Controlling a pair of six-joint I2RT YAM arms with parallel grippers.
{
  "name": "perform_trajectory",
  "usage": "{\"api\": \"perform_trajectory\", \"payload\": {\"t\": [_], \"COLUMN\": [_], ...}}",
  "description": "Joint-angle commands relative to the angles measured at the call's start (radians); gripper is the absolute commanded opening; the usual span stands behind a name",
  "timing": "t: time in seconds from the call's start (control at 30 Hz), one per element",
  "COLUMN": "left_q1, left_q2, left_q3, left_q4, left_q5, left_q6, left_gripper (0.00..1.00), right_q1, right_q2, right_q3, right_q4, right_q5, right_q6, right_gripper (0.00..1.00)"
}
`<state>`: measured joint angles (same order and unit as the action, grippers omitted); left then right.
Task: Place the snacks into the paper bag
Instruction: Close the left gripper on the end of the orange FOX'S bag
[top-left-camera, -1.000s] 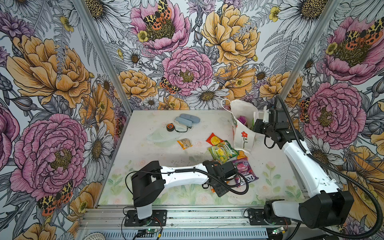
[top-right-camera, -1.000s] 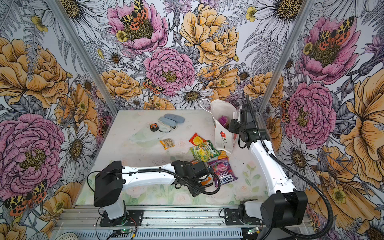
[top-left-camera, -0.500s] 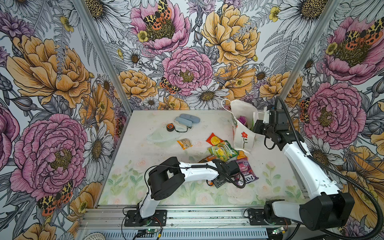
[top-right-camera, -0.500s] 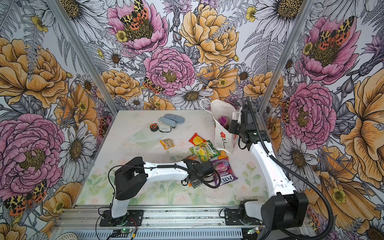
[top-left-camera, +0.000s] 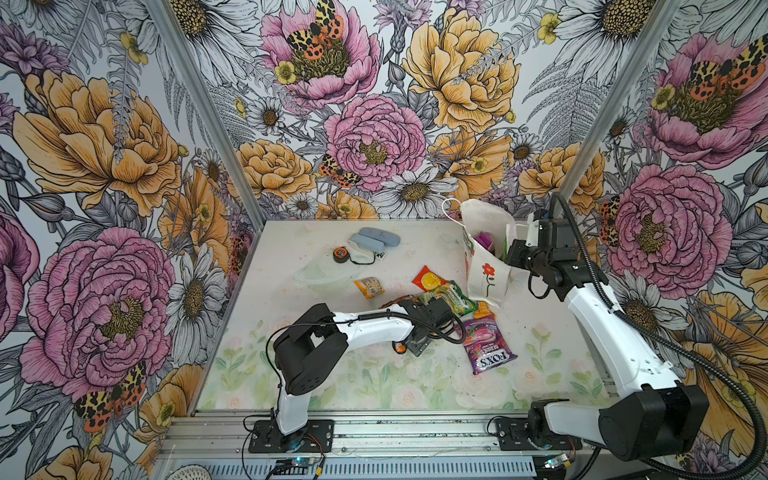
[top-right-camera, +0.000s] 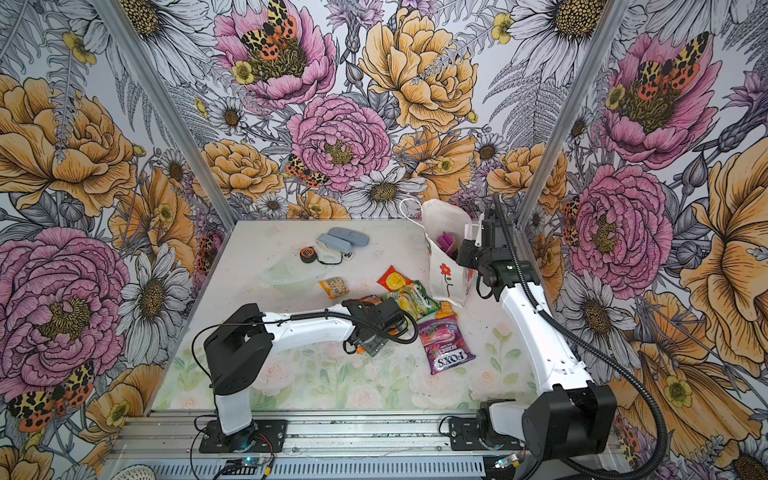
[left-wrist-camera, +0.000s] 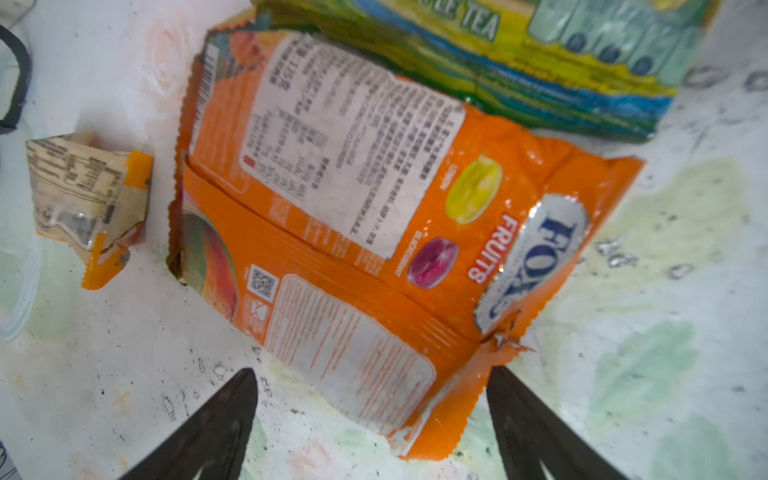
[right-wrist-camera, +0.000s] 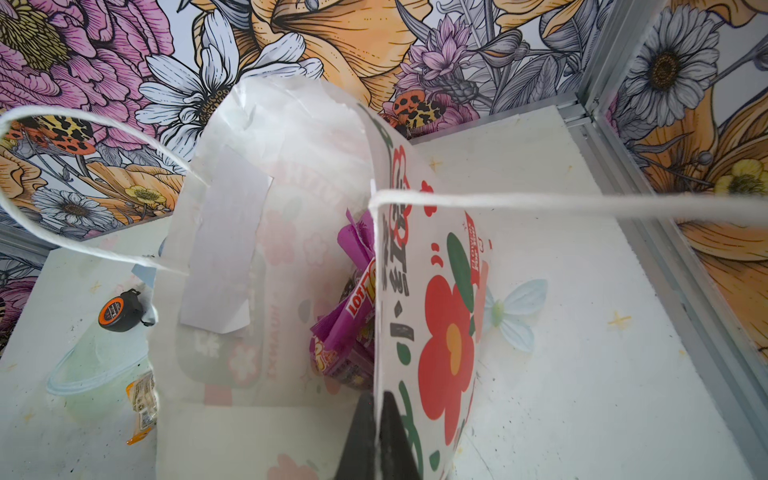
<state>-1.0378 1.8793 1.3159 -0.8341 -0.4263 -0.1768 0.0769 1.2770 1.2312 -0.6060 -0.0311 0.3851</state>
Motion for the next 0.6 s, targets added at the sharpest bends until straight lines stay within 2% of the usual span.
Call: {"api": "perform_trajectory", "payload": {"t": [0.0,0.27,0.57], "left_q1": [-0.043,-0.097,-0.067], "left_q2": [-0.032,0.084,0.204], "left_q3": [0.049,0.138,0.192], "left_q4": [0.019,0.018,-0.027], "left_q5": [-0.001,-0.021,-0.063], "left_q6": [0.011,0.03,-0.011], "left_gripper": [0.89,0.88,0.86], "right_q1": [-0.006,-0.007,-0.011], "right_q2": [-0.013,-0.025,-0.036], "right_q3": [-0.02,-0.029,-0.028], "right_q4": [-0.004,-0.005,-0.006], "right_q5": [-0.004,0.004,0.014], "right_q6": [0.012,0.012,0.005], "right_gripper": [0.0,0.0,0.0]}}
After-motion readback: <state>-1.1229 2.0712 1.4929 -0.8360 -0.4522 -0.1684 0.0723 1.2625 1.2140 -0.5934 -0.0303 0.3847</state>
